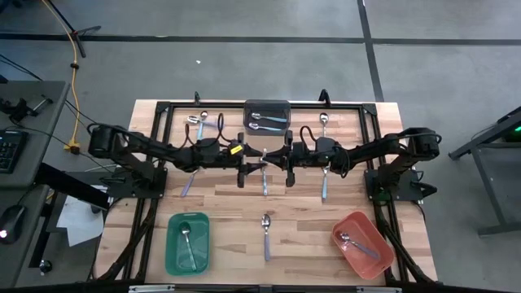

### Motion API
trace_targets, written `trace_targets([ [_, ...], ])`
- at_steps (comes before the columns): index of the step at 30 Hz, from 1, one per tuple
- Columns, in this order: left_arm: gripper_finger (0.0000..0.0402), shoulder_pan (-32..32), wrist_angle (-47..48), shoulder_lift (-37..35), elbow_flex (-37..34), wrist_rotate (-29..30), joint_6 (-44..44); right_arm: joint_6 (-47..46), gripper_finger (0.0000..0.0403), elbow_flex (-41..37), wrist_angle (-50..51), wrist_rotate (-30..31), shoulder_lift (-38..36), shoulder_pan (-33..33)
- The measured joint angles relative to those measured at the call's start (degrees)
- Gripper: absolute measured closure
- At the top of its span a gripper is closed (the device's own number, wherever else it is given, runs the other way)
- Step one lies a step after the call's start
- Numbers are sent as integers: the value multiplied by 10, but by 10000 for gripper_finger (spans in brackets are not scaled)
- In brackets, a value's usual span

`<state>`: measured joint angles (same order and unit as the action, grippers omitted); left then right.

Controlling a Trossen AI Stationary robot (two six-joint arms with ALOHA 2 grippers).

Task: Sort silverware by color (type)
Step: Put the white patterned into the green bin

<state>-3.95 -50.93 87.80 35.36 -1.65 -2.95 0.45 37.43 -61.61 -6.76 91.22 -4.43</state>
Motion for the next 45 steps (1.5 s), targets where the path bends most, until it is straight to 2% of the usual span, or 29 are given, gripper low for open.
trace_targets([
  [5, 281, 0, 8, 14, 14, 0, -8, 0, 402, 0, -4, 0, 0, 0],
  [10, 370, 0, 13, 15, 17, -2, 5, 4, 402, 1, -9, 0, 0, 0],
  [12, 390, 0, 17, 9, 17, -2, 2, 11, 398, 1, -9, 0, 0, 0],
  [18, 394, 4, 99, -31, 17, -3, -35, -3, 351, 1, -4, 4, 0, -2],
  [22, 395, 19, 197, -72, 17, 29, -56, -18, 317, 1, -4, 45, 0, -10],
  [28, 396, 62, 361, -163, 17, 83, -118, -18, 305, 1, -4, 56, 0, -27],
  [32, 396, 115, 522, -217, 34, 121, -193, -3, 326, 1, -1, 53, 0, -35],
  [36, 396, 192, 732, -232, 99, 187, -288, 6, 370, 1, 5, 55, 0, -47],
  [38, 396, 232, 809, -229, 130, 189, -353, 6, 392, 1, 9, 54, 0, -53],
  [42, 396, 317, 893, -225, 173, 175, -515, 6, 392, 1, 22, 53, 0, -61],
  [45, 396, 388, 901, -225, 178, 173, -663, 5, 393, 1, 32, 53, -1, -63],
])
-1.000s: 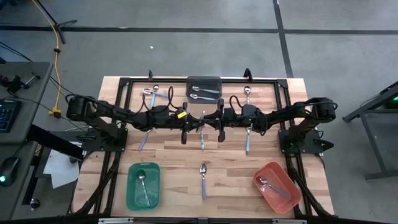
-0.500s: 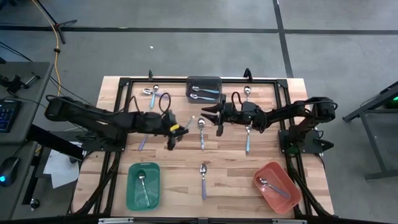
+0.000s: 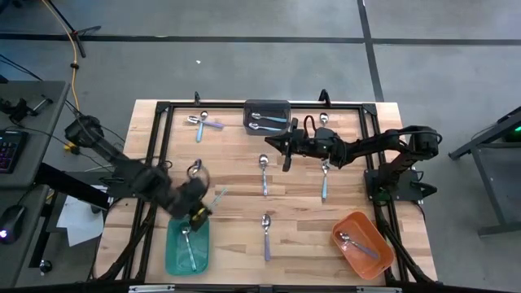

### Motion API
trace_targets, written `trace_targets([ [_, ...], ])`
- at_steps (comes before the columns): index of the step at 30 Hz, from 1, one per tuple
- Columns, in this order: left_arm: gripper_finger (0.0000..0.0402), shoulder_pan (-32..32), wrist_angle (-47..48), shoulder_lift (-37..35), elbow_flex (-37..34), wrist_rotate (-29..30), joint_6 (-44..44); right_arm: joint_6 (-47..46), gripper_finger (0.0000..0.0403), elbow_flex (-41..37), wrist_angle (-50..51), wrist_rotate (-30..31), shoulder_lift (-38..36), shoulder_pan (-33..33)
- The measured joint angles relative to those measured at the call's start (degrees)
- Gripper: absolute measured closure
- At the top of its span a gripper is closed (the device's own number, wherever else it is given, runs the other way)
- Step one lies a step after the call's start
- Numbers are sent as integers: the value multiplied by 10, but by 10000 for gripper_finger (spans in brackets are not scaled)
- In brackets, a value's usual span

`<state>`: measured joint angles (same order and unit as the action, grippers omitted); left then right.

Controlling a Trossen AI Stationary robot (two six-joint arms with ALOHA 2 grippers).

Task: Sort silverware by color (type)
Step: Put the white patterned into the green bin

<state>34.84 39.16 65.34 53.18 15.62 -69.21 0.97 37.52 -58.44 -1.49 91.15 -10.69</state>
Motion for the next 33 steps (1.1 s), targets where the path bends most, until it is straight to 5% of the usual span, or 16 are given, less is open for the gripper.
trace_targets([
  [5, 396, 121, 10, 41, 0, 12, -221, 1, 400, 0, 10, -1, 0, 1],
  [12, 396, 203, 11, 137, -1, 44, -379, 4, 402, 0, 17, 0, 0, 1],
  [33, 383, 230, 17, 242, -8, -28, -471, -10, 403, 0, 34, 0, 0, 2],
])
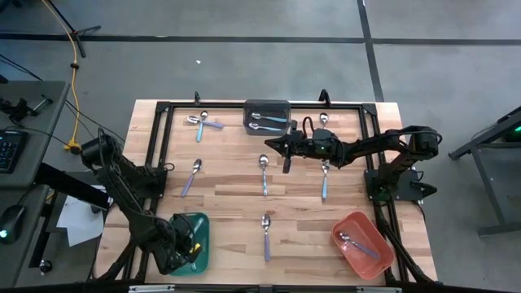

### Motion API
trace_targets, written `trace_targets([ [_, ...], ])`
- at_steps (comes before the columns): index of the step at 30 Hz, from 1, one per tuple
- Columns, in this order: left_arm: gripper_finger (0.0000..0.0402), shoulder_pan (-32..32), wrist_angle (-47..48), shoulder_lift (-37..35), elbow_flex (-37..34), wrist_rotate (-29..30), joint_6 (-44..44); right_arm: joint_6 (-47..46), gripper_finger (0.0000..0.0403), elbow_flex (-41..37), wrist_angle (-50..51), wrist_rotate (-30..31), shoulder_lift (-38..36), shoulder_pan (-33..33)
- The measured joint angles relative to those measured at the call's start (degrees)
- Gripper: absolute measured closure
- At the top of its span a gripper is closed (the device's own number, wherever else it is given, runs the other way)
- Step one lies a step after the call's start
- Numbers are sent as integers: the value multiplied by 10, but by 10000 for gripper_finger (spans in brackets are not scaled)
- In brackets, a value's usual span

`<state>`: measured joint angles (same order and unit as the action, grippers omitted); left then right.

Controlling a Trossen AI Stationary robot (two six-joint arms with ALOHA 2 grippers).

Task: Sort silverware by color (type)
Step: Put the white patterned into the green bin, then put the purple spoon into the orange bin

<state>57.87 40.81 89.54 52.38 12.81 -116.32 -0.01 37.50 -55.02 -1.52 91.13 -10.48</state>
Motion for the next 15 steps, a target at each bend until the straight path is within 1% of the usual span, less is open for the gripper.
trace_targets([
  [6, 351, 0, 1, 0, 0, -1, 22, 0, 403, 0, 1, 0, 0, 0],
  [10, 347, 0, 2, -2, 2, -2, 54, 3, 403, 0, 3, 0, 0, 0],
  [15, 348, -6, 23, -18, 28, -3, 128, 13, 403, 0, 7, -1, 0, 0],
])
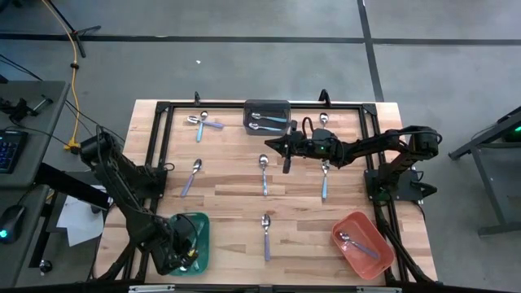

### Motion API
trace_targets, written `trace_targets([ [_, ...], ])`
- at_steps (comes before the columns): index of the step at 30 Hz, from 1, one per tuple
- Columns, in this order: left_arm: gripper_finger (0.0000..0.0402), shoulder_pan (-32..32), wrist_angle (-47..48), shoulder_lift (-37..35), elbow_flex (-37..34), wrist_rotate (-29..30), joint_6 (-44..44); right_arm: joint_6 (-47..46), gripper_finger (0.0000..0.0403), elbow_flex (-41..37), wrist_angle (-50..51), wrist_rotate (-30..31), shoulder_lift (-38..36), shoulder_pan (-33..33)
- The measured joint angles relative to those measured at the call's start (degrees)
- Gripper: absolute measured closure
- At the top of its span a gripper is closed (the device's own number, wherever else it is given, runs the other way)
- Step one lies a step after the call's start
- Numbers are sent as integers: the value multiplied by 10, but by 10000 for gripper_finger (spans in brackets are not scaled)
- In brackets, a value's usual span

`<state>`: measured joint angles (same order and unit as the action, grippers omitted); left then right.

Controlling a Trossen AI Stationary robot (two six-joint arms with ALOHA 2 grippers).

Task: Sort silverware by color (type)
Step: Put the purple spoon into the orange bin

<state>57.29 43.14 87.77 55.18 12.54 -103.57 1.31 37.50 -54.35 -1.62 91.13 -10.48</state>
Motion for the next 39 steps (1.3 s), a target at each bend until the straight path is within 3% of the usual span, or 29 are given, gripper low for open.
trace_targets([
  [5, 375, -27, 89, -22, 59, 13, 86, 21, 403, 0, 15, -5, -7, 0],
  [10, 399, -109, 160, -59, 83, 16, 220, 41, 403, 0, 46, -20, -26, -1],
  [15, 401, -259, 191, -103, 83, -32, 456, 66, 403, 0, 69, -31, -35, -1],
  [20, 401, -458, 201, -115, 83, -100, 703, 67, 403, 0, 85, -31, -35, -2],
  [26, 401, -679, 199, -72, 83, -121, 965, 67, 403, 0, 93, -31, -35, -2],
  [31, 401, -821, 196, -6, 83, -119, 1130, 67, 403, 0, 103, -31, -35, -1],
  [35, 401, -889, 179, 56, 82, -106, 1229, 67, 403, 0, 107, -31, -35, -1],
  [39, 402, -917, 139, 99, 84, -72, 1289, 67, 403, 0, 109, -31, -35, -1],
])
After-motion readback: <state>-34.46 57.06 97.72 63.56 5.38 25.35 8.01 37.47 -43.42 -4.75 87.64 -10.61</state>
